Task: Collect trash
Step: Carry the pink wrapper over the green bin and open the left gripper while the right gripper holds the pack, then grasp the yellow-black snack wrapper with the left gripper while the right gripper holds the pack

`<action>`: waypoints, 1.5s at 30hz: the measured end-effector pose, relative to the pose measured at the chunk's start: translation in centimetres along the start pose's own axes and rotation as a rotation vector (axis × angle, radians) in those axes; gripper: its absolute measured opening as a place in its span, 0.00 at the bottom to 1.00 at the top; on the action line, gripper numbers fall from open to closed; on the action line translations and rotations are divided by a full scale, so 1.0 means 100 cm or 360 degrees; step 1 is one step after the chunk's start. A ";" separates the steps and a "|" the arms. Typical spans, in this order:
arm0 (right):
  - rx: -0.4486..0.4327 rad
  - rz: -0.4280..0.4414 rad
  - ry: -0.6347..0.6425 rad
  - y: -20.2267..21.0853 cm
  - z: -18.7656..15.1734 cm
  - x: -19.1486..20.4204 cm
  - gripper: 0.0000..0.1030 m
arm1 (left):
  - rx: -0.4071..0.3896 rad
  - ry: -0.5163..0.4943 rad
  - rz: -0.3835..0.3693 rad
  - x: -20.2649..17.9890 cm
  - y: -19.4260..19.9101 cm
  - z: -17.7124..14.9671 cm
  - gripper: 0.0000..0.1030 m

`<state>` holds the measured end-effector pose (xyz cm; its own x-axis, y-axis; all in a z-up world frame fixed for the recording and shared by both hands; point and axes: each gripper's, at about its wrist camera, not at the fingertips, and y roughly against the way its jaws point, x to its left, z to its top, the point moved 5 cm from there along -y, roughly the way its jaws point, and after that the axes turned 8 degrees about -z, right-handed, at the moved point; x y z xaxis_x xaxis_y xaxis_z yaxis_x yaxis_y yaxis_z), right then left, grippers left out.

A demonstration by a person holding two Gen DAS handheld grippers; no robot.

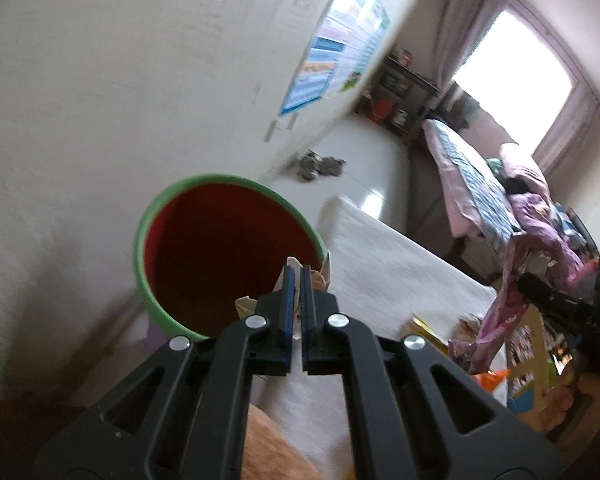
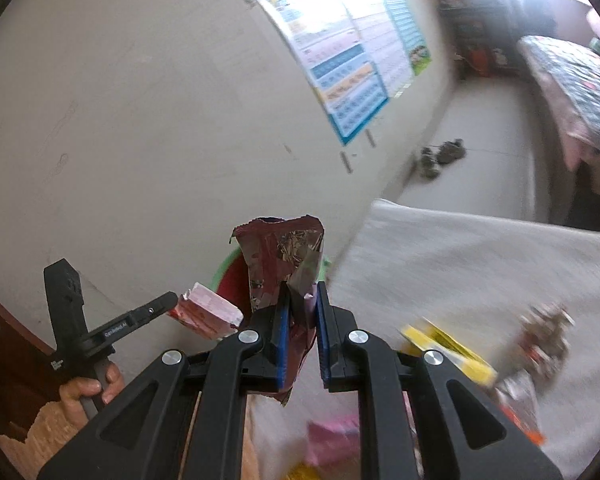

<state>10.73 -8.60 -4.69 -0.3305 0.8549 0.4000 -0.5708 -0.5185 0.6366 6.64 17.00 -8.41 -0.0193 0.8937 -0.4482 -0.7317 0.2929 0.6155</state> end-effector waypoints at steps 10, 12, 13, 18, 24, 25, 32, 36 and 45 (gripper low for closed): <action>0.0000 -0.0082 0.0193 -0.088 0.030 0.058 0.13 | -0.0024 0.0002 0.0198 0.047 -0.017 0.015 0.02; 0.0008 -0.0108 0.0245 -0.102 0.029 0.067 0.14 | -0.0018 0.0022 0.0210 0.055 -0.021 0.015 0.02; 0.0008 -0.0125 0.0273 -0.108 0.029 0.071 0.14 | -0.0016 0.0025 0.0216 0.058 -0.023 0.016 0.02; -0.0005 -0.0186 0.0360 -0.125 0.026 0.084 0.44 | -0.0009 0.0059 0.0260 0.066 -0.035 0.020 0.17; -0.0030 -0.0182 0.0372 -0.110 0.022 0.079 0.58 | -0.0026 0.0055 0.0294 0.066 -0.028 0.013 0.44; -0.0035 -0.0183 0.0354 -0.103 0.022 0.074 0.58 | -0.0022 0.0045 0.0292 0.064 -0.029 0.014 0.44; -0.0043 -0.0237 0.0169 -0.039 0.018 0.015 0.67 | 0.0014 -0.0048 0.0192 0.024 -0.025 0.003 0.53; 0.0007 -0.0305 0.0079 -0.003 0.002 -0.022 0.70 | 0.0068 -0.0127 0.0086 -0.013 -0.029 -0.009 0.56; 0.0411 -0.0252 0.0223 0.029 -0.109 -0.042 0.71 | 0.0249 -0.0183 -0.0091 -0.067 -0.051 -0.056 0.61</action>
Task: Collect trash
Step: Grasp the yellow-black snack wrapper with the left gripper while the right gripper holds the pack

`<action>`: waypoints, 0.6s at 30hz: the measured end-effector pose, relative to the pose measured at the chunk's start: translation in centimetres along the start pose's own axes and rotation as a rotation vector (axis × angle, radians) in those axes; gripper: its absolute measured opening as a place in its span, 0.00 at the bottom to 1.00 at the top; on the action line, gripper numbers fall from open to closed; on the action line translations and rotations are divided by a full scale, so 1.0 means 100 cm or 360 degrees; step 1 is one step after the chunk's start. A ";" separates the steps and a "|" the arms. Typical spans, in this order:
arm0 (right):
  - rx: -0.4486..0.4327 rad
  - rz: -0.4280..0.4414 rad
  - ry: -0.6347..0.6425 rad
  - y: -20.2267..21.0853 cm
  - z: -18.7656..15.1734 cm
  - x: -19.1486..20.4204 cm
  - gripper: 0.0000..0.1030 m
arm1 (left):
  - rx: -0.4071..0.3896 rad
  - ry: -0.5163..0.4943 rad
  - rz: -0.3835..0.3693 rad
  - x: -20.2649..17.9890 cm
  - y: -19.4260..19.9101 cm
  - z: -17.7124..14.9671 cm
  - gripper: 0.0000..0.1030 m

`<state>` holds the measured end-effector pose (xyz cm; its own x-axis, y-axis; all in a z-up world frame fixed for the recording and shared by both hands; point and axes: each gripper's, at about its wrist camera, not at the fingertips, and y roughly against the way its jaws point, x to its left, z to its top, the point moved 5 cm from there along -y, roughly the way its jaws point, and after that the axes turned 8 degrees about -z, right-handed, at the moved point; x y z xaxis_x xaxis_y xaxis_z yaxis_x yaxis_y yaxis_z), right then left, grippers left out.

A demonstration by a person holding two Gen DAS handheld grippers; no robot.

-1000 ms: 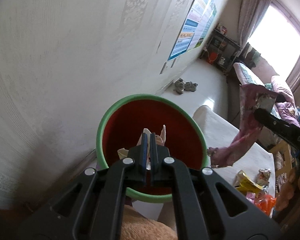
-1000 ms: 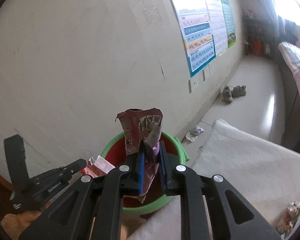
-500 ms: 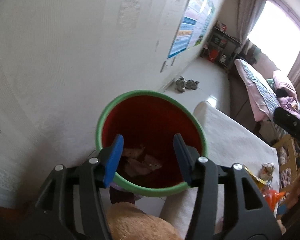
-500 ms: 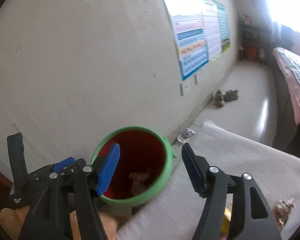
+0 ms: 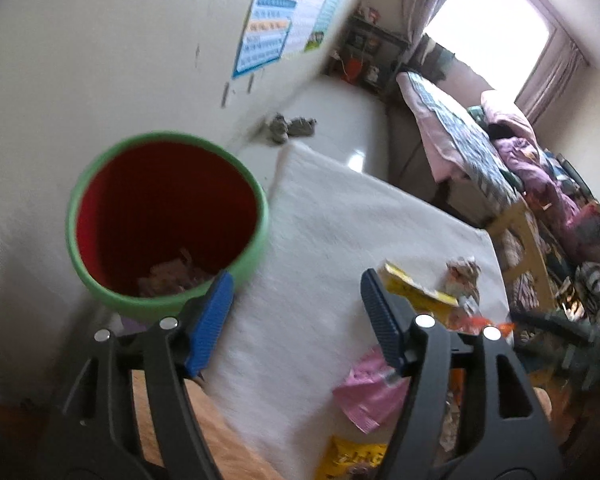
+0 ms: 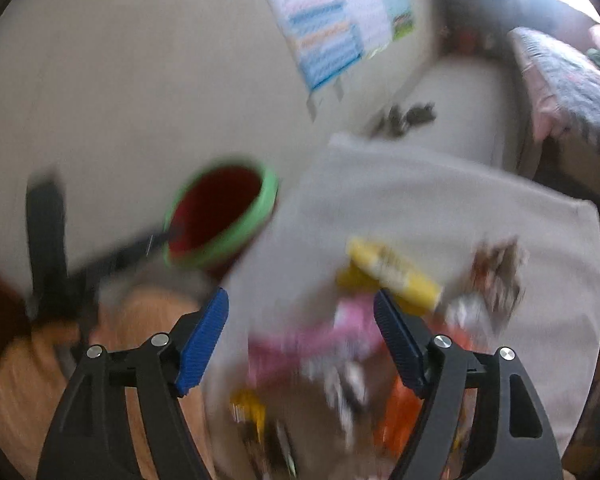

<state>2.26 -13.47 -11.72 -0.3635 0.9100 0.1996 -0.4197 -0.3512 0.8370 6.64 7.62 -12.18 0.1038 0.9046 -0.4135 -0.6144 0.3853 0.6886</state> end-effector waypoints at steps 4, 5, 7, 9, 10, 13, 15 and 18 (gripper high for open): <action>0.0228 0.0086 0.0231 -0.017 -0.058 0.029 0.69 | 0.0049 -0.0020 -0.0013 -0.007 -0.003 -0.010 0.61; 0.0281 0.0103 0.0280 -0.022 -0.071 0.035 0.66 | 0.0057 -0.0041 -0.0008 -0.008 0.000 -0.014 0.61; 0.0377 0.0101 0.0382 -0.033 -0.092 0.047 0.61 | 0.0073 -0.0062 -0.0010 -0.009 0.003 -0.017 0.61; 0.0437 0.0109 0.0411 -0.044 -0.100 0.053 0.59 | 0.0084 -0.0072 -0.0024 -0.014 0.005 -0.022 0.62; 0.0463 0.0112 0.0416 -0.049 -0.102 0.054 0.59 | 0.0104 -0.0086 -0.0044 -0.015 0.008 -0.025 0.63; 0.0580 0.0070 0.0450 -0.065 -0.112 0.053 0.58 | 0.0172 -0.0157 -0.0082 -0.021 0.011 -0.036 0.67; 0.0646 0.0064 0.0451 -0.073 -0.123 0.050 0.49 | 0.0220 -0.0220 -0.0091 -0.024 0.014 -0.044 0.68; 0.0638 0.0087 0.0426 -0.072 -0.123 0.048 0.43 | 0.0296 -0.0293 -0.0117 -0.029 0.014 -0.059 0.68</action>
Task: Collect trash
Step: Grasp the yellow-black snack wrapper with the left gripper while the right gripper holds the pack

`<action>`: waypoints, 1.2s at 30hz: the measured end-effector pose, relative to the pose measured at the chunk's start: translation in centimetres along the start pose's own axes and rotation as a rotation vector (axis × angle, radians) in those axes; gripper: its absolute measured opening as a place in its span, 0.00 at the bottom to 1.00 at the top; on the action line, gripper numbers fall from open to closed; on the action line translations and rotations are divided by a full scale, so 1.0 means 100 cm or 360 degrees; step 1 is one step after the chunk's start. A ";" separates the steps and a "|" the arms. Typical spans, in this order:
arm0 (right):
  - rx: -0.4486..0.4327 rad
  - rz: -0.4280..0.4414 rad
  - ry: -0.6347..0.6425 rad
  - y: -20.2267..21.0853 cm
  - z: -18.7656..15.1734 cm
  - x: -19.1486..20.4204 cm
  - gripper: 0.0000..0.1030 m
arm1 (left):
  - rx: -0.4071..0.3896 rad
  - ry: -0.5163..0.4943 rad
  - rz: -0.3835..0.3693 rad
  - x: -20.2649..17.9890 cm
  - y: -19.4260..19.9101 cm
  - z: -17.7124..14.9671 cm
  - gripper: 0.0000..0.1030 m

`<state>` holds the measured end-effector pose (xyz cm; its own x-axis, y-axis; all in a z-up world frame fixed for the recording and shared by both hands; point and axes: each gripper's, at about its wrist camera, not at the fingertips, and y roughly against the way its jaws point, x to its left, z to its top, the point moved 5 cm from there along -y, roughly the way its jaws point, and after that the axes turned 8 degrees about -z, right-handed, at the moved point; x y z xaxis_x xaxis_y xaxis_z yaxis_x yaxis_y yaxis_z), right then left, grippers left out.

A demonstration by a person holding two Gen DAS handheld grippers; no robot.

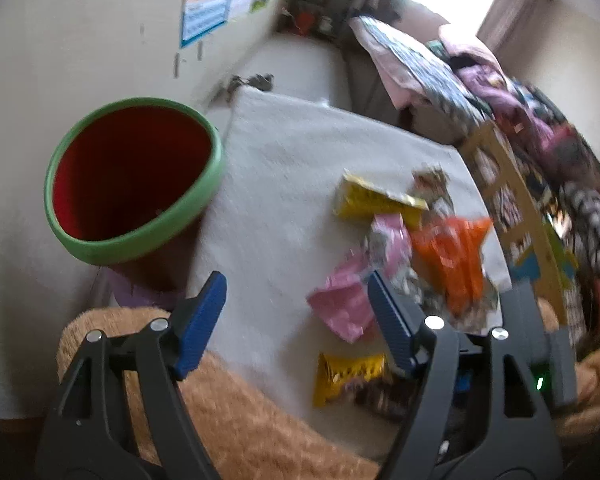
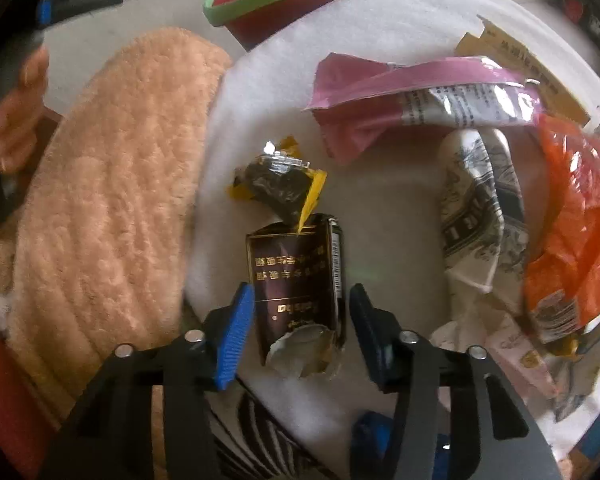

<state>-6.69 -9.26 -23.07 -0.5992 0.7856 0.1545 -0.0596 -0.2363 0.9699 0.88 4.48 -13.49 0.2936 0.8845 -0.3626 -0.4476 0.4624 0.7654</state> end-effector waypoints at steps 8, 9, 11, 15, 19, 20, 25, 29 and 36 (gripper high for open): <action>-0.0244 -0.0066 -0.0278 0.043 0.006 -0.049 0.38 | 0.0220 -0.0203 -0.0088 -0.035 -0.018 -0.029 0.68; -0.0278 -0.0077 -0.0313 0.050 0.007 -0.056 0.38 | 0.0260 -0.0248 -0.0098 -0.042 -0.022 -0.032 0.68; -0.0366 -0.0101 -0.0402 0.066 0.008 -0.070 0.38 | 0.0320 -0.0314 -0.0107 -0.051 -0.029 -0.038 0.68; -0.0533 -0.0141 -0.0581 0.096 0.007 -0.097 0.38 | 0.0452 -0.0426 -0.0089 -0.068 -0.050 -0.051 0.68; -0.0607 -0.0132 -0.0686 0.116 0.004 -0.117 0.38 | 0.0618 -0.0413 -0.0046 -0.067 -0.076 -0.066 0.57; -0.0614 -0.0129 -0.0701 0.120 0.005 -0.122 0.38 | 0.0639 -0.0410 -0.0040 -0.066 -0.079 -0.068 0.52; -0.0620 -0.0101 -0.0761 0.123 -0.004 -0.125 0.38 | 0.0679 -0.0282 -0.0020 -0.049 -0.088 -0.069 0.30; -0.0635 -0.0105 -0.0752 0.119 0.000 -0.119 0.38 | 0.0650 -0.0189 -0.0031 -0.039 -0.085 -0.067 0.13; -0.0655 -0.0110 -0.0750 0.118 0.006 -0.117 0.38 | 0.0490 -0.0158 -0.0053 -0.038 -0.065 -0.054 0.07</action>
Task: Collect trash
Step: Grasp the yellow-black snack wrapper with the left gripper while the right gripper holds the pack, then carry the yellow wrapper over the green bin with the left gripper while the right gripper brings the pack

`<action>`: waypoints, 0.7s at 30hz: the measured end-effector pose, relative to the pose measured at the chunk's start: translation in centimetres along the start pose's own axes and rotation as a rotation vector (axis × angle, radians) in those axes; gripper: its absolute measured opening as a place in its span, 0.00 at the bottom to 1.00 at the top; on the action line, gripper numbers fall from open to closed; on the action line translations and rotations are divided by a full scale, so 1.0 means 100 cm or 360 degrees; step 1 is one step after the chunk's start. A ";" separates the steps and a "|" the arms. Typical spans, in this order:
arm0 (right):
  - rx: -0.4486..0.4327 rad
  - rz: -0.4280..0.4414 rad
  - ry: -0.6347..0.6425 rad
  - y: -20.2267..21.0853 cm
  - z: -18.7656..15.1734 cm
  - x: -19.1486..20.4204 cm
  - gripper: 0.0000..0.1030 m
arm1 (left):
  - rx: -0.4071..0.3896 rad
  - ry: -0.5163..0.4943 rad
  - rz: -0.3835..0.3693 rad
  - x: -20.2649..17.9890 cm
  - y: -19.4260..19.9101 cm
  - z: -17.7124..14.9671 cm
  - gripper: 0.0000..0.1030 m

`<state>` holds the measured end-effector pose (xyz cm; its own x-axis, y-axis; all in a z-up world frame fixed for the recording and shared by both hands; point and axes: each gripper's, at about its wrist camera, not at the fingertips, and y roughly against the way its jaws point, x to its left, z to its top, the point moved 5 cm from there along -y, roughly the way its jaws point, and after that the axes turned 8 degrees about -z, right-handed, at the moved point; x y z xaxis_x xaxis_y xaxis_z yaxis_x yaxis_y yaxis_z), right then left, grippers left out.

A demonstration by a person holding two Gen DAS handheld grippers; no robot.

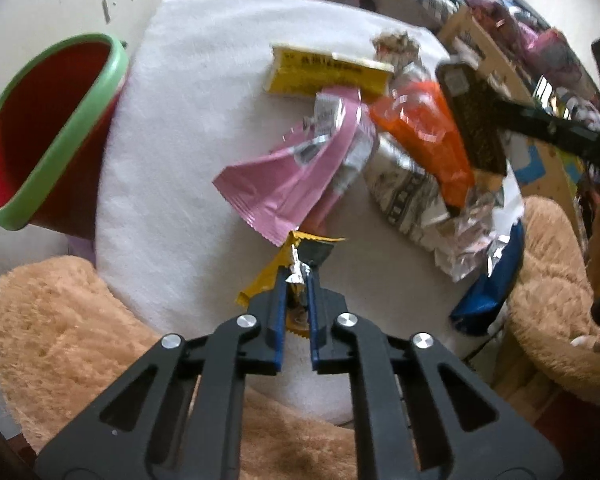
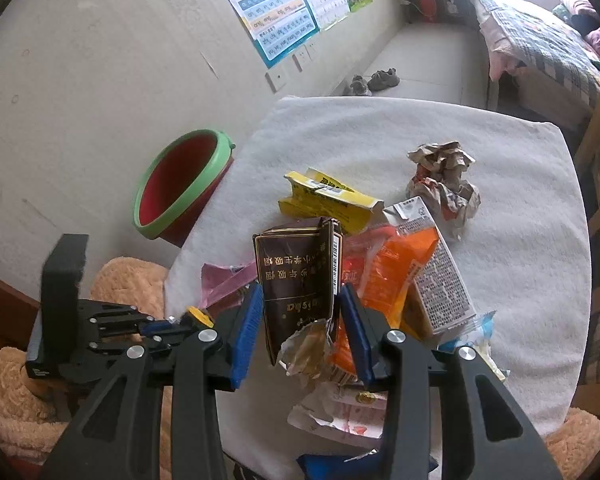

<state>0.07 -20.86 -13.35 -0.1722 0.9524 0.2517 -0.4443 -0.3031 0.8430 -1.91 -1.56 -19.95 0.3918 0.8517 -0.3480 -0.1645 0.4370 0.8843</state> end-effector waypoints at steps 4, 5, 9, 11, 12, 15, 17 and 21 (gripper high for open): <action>-0.0012 0.0000 -0.0023 0.001 0.003 -0.002 0.38 | -0.0129 0.0077 -0.0007 0.009 0.019 0.009 0.07; -0.0014 0.0001 -0.0029 0.002 0.003 -0.002 0.38 | -0.0155 0.0092 -0.0011 0.014 0.024 0.013 0.07; -0.0031 0.0005 -0.0053 0.004 0.006 -0.004 0.38 | -0.0276 0.0152 -0.0007 0.017 0.040 0.024 0.06; -0.0035 0.0006 -0.0055 0.005 0.008 -0.004 0.38 | -0.0343 0.0186 -0.0006 0.021 0.049 0.032 0.06; -0.0039 0.0007 -0.0054 0.005 0.009 -0.003 0.38 | -0.0381 0.0207 -0.0005 0.023 0.054 0.034 0.06; -0.0043 0.0010 -0.0052 0.005 0.010 -0.001 0.38 | -0.0453 0.0246 0.0011 0.029 0.063 0.039 0.06; -0.0045 0.0013 -0.0051 0.005 0.011 0.000 0.38 | -0.0488 0.0269 0.0025 0.032 0.068 0.041 0.06; -0.0052 0.0015 -0.0056 0.005 0.013 0.001 0.38 | -0.0538 0.0315 0.0030 0.041 0.075 0.044 0.06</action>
<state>0.96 -20.85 -12.29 -0.1458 0.9499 0.2765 -0.4712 -0.3124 0.8249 2.46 3.96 -13.33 0.2088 0.8855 -0.4151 -0.4718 0.4630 0.7503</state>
